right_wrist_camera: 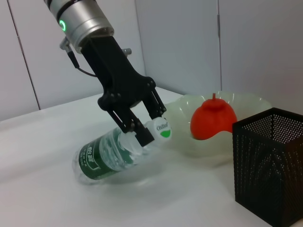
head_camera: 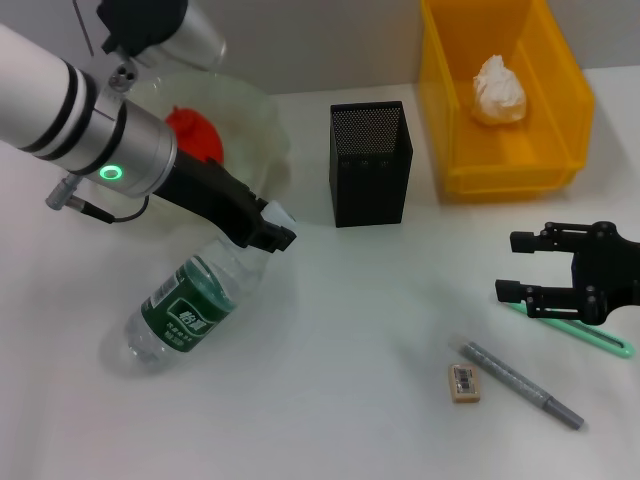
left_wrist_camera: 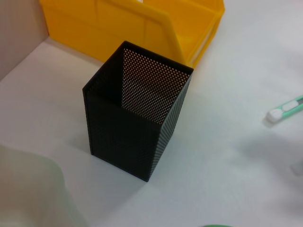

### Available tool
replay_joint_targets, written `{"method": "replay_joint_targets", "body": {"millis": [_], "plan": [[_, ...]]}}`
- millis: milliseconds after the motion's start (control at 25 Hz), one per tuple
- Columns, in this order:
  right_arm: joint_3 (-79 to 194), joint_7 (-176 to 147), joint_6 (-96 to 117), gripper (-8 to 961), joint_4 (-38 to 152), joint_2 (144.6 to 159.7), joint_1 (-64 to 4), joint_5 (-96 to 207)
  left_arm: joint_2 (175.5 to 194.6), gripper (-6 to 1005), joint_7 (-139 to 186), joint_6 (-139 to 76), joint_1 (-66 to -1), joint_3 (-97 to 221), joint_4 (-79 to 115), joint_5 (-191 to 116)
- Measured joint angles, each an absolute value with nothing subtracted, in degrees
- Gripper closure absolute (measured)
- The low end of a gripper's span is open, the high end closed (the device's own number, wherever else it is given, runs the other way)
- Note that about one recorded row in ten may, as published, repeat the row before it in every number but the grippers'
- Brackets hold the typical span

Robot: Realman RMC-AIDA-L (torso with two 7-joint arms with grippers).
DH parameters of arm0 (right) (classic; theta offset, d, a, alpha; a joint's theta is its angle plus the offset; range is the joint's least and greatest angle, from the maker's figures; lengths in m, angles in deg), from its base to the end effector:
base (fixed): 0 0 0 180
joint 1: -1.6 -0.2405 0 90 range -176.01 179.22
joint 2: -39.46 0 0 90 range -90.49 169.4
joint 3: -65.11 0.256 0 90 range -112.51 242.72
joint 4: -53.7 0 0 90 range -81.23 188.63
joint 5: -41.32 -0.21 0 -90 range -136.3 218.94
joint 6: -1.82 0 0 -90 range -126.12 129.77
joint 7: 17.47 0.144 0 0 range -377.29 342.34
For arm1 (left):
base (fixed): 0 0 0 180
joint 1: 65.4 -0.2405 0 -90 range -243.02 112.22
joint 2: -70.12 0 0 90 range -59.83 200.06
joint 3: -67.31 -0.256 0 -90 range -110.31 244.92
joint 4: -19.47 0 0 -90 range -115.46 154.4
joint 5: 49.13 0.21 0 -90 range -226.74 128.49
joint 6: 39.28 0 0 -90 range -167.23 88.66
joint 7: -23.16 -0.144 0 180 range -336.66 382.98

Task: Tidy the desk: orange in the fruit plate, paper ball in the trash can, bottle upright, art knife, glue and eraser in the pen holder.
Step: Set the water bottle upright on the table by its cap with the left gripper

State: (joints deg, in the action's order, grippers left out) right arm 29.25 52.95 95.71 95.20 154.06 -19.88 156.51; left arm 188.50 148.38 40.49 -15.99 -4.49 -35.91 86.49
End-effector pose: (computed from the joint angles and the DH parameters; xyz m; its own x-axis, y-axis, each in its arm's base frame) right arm 0.3183 0.2932 0.0494 0.8523 -0.2630 -0.4521 -0.4184 -0.8615 -0.2876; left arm -0.1331 0.4019 -0.0298 0.9117 0.3985 -0.1003 0.3684 -0.9008 -0.2300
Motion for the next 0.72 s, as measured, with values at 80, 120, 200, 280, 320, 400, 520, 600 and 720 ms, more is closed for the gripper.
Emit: {"method": "replay_joint_targets", "body": {"millis": [80, 120, 200, 280, 320, 400, 520, 600, 720], "plan": [[29.24, 52.94, 95.69, 257, 94.85, 154.02, -20.06, 156.53, 188.50, 556, 148.12, 41.18, -15.99, -3.44, -36.03, 86.46], [29.24, 52.94, 95.69, 258, 94.69, 153.97, -20.13, 156.54, 188.49, 556, 148.02, 41.44, -15.99, -2.95, -36.14, 86.43], [29.24, 52.95, 95.68, 258, 94.30, 153.77, -20.27, 156.54, 188.44, 555, 147.58, 42.27, -16.00, -1.48, -36.63, 86.39], [29.24, 52.95, 95.69, 258, 94.07, 153.71, -20.41, 156.52, 188.44, 556, 147.21, 43.05, -16.01, -0.33, -36.83, 86.39], [29.24, 52.95, 95.69, 258, 94.07, 153.71, -20.41, 156.52, 188.44, 557, 147.21, 43.05, -16.01, -0.33, -36.83, 86.39], [29.25, 52.95, 95.74, 258, 94.03, 153.65, -20.49, 156.46, 188.42, 559, 146.83, 43.75, -16.01, 0.96, -37.04, 86.39], [29.25, 52.95, 95.95, 258, 94.03, 153.63, -20.52, 156.35, 188.38, 561, 146.71, 44.39, -16.01, 1.60, -37.29, 86.39], [29.25, 52.95, 96.07, 258, 94.03, 153.63, -20.52, 156.31, 188.36, 563, 146.67, 44.55, -16.01, 1.74, -37.31, 86.39], [29.25, 52.96, 96.18, 258, 94.03, 153.63, -20.52, 156.27, 188.33, 564, 146.48, 45.37, -16.09, 2.62, -37.77, 86.40]]}}
